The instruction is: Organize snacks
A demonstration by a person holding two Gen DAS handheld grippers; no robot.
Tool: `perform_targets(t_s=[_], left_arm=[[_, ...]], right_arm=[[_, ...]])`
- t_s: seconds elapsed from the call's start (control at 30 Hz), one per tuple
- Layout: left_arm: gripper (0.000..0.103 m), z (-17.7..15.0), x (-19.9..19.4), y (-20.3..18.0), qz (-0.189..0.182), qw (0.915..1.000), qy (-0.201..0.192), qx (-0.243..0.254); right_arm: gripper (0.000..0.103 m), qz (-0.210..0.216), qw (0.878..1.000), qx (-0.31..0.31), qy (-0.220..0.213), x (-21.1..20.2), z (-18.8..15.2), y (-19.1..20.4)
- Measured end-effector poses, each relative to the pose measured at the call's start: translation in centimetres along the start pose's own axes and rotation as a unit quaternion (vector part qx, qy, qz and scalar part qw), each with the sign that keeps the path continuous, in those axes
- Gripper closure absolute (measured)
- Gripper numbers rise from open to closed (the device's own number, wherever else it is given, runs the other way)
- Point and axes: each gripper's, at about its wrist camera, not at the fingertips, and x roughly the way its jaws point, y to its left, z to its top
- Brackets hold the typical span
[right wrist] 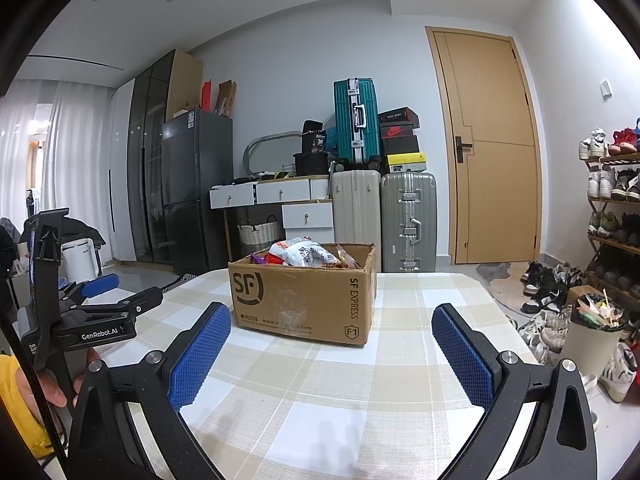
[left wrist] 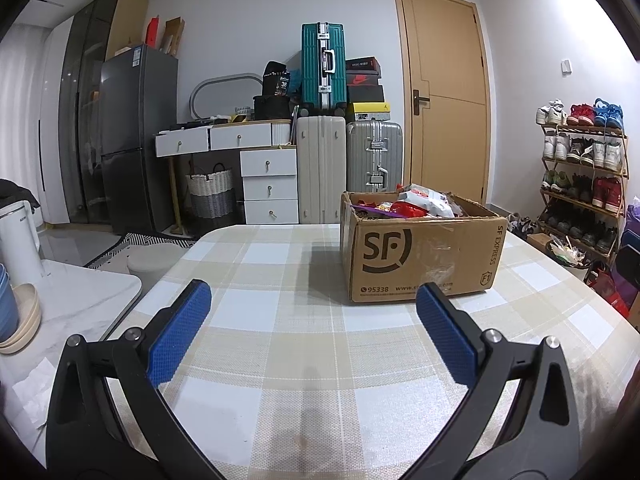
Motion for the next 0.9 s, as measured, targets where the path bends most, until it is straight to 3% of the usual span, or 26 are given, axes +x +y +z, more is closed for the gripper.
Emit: perform_targets(t_s=[0.9], left_arm=[[0.000,0.1,-1.4,0.6,0.006,1.0000,0.002,0.002]], right_arm=[[0.001,0.002,1.000,0.000,0.009,0.4,-0.2,0.1]])
